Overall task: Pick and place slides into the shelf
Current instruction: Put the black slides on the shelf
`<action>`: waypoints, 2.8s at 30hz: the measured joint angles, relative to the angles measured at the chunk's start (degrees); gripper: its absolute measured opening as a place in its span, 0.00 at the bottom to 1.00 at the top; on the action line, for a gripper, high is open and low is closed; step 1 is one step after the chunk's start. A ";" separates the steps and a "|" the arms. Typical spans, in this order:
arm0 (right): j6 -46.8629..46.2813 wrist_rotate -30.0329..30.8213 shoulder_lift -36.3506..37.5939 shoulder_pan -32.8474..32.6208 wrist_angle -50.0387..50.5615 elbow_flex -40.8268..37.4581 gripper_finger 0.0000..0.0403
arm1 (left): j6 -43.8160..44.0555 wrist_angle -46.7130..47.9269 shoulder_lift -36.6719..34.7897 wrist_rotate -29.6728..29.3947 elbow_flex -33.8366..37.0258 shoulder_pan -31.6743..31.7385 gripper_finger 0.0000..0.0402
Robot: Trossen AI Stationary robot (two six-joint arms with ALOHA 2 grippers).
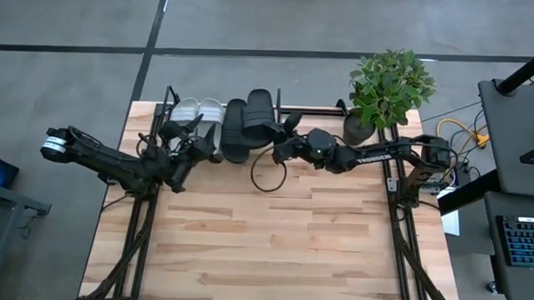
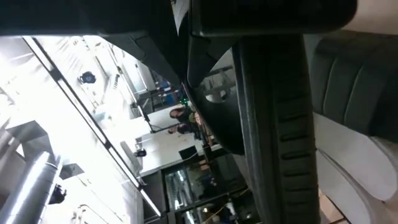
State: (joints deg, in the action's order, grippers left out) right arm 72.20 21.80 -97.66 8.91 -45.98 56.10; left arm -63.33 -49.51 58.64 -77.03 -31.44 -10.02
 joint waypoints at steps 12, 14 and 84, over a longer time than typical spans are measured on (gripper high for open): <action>-5.58 -0.81 -4.36 -0.46 -3.87 -1.28 0.03 | 0.34 0.08 0.43 -1.55 0.00 0.00 0.51; -4.93 0.11 -6.11 -0.55 -5.73 -1.25 0.03 | 0.47 0.01 0.56 -2.33 0.02 0.00 0.51; -17.01 10.62 -8.51 -0.07 2.54 -3.04 0.27 | 1.46 -0.08 0.47 -3.65 2.97 -0.04 0.51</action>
State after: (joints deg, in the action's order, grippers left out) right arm 55.19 32.43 -106.17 8.84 -43.44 53.06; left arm -61.87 -49.58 59.11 -80.68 -28.47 -10.07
